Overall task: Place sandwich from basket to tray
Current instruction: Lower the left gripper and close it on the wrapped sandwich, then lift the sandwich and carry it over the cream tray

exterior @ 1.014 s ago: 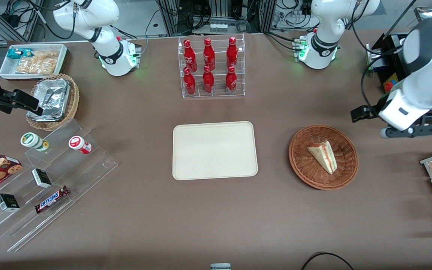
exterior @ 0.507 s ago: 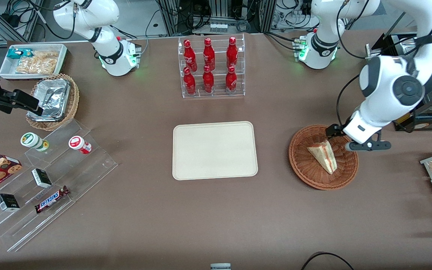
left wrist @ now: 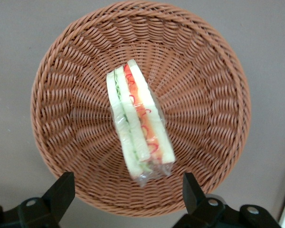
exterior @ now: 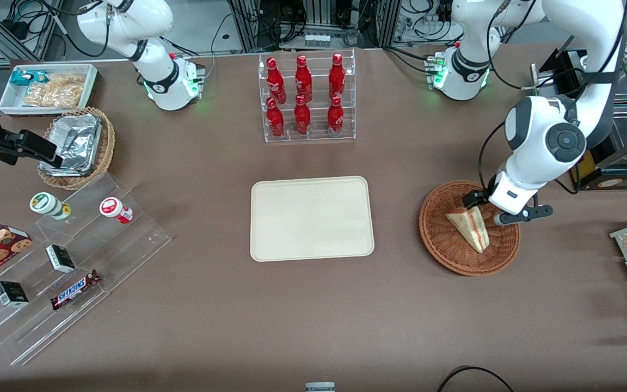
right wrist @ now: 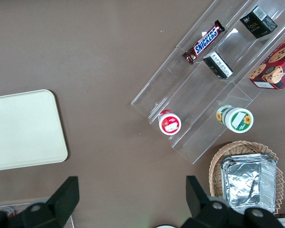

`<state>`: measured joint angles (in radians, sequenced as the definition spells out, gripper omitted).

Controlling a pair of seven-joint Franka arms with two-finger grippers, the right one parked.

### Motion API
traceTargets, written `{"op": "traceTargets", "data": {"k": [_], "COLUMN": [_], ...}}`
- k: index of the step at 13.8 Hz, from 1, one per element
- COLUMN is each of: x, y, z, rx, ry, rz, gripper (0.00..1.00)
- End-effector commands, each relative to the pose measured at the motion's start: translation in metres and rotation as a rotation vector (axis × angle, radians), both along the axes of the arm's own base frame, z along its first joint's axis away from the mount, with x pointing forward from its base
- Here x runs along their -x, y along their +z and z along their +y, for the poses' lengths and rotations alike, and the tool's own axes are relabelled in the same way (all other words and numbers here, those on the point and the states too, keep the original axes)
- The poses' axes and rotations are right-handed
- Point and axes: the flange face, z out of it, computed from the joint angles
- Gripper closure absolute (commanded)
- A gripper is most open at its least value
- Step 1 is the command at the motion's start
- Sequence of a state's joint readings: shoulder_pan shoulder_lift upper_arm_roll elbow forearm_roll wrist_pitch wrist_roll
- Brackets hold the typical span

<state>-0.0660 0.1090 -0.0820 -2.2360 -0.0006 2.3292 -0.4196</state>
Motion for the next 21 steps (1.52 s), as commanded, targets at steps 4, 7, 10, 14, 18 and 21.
{"op": "traceTargets", "data": {"k": [4, 7, 10, 14, 18, 21], "x": [-0.002, -0.003, -0.005, -0.008, -0.009, -0.009], "y": [-0.018, -0.025, -0.041, -0.061, -0.070, -0.069], "z": [-0.017, -0.015, -0.014, -0.012, -0.010, -0.010], "rx": [0.015, 0.020, 0.022, 0.027, 0.026, 0.024], "ry": [0.265, 0.325, 0.350, 0.407, 0.413, 0.402], "rz": [-0.044, -0.035, -0.027, -0.026, -0.023, -0.019], "gripper": [0.00, 0.00, 0.00, 0.00, 0.36, 0.92]}}
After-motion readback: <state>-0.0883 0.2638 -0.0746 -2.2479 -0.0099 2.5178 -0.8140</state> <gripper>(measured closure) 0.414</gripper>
